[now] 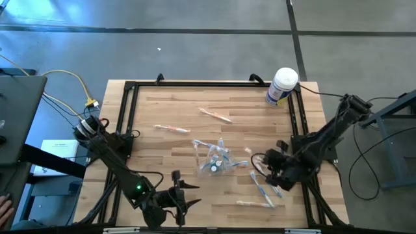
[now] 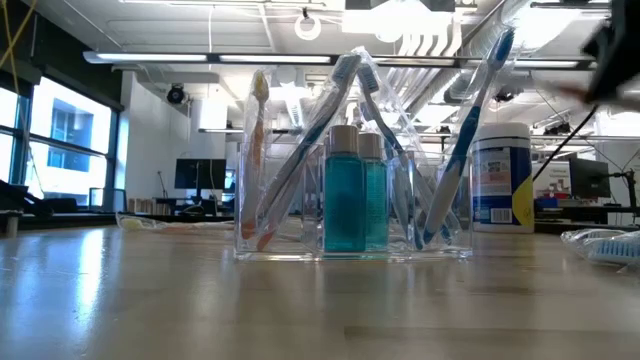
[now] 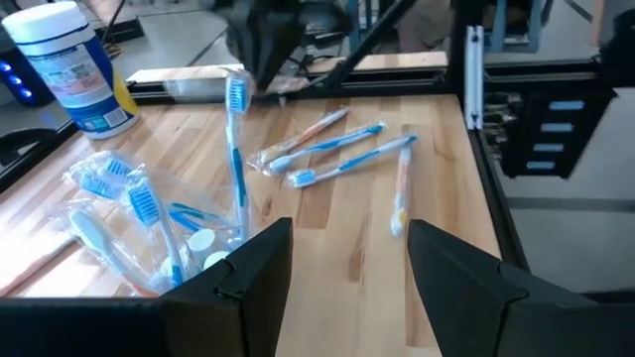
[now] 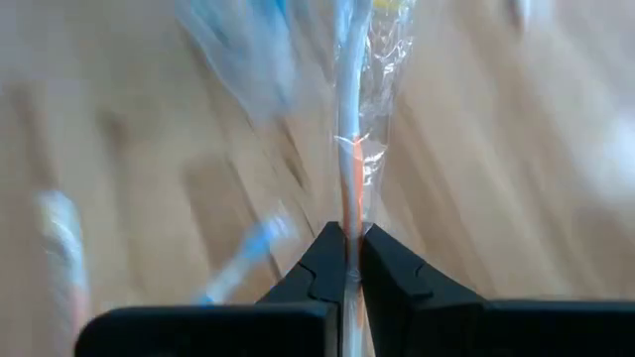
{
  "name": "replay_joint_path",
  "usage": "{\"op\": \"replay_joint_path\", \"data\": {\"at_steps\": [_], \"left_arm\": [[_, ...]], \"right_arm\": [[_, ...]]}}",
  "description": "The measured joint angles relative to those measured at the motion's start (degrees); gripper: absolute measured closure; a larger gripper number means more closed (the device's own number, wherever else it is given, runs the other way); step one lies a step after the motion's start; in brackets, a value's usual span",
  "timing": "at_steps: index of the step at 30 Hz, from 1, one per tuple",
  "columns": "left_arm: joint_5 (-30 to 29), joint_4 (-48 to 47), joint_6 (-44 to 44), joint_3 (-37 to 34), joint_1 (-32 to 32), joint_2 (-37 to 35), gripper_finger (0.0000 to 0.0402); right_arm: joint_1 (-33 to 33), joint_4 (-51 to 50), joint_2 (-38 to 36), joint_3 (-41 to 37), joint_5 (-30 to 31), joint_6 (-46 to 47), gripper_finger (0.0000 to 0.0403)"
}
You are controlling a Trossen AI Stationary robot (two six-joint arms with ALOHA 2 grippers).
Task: Pick & Place toothbrushing station
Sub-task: Put the orange toothbrush into the transparent organizer
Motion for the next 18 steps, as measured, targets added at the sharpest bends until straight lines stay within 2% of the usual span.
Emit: {"op": "replay_joint_path", "data": {"at_steps": [4, 7, 10, 13, 15, 18], "left_arm": [[-0.1, 0.0, -0.6, 0.0, 1.4, 0.2, 0.0209], [-0.1, 1.5, -0.6, 0.0, 3.2, 0.5, 0.0209], [1.2, 6.0, 1.9, -0.1, 5.4, 1.0, 0.0209], [5.0, 11.6, 7.2, -0.1, 7.5, 1.3, 0.0209], [7.8, 15.6, 11.3, 0.0, 9.1, 1.7, 0.0209], [8.2, 19.5, 16.4, -0.1, 10.5, 1.8, 0.0209]], "right_arm": [[6.0, 3.1, 0.0, 4.0, 13.8, -5.7, 0.0392], [9.3, 12.6, 0.0, 4.1, 23.7, -17.0, 0.0392], [11.4, 24.1, 1.0, 4.1, 30.9, -29.4, 0.0392], [11.1, 35.5, 3.6, 4.1, 32.4, -41.8, 0.0392], [10.1, 42.1, 5.6, 4.1, 32.4, -46.8, 0.0392], [8.2, 50.6, 8.5, 4.1, 31.1, -53.6, 0.039]]}}
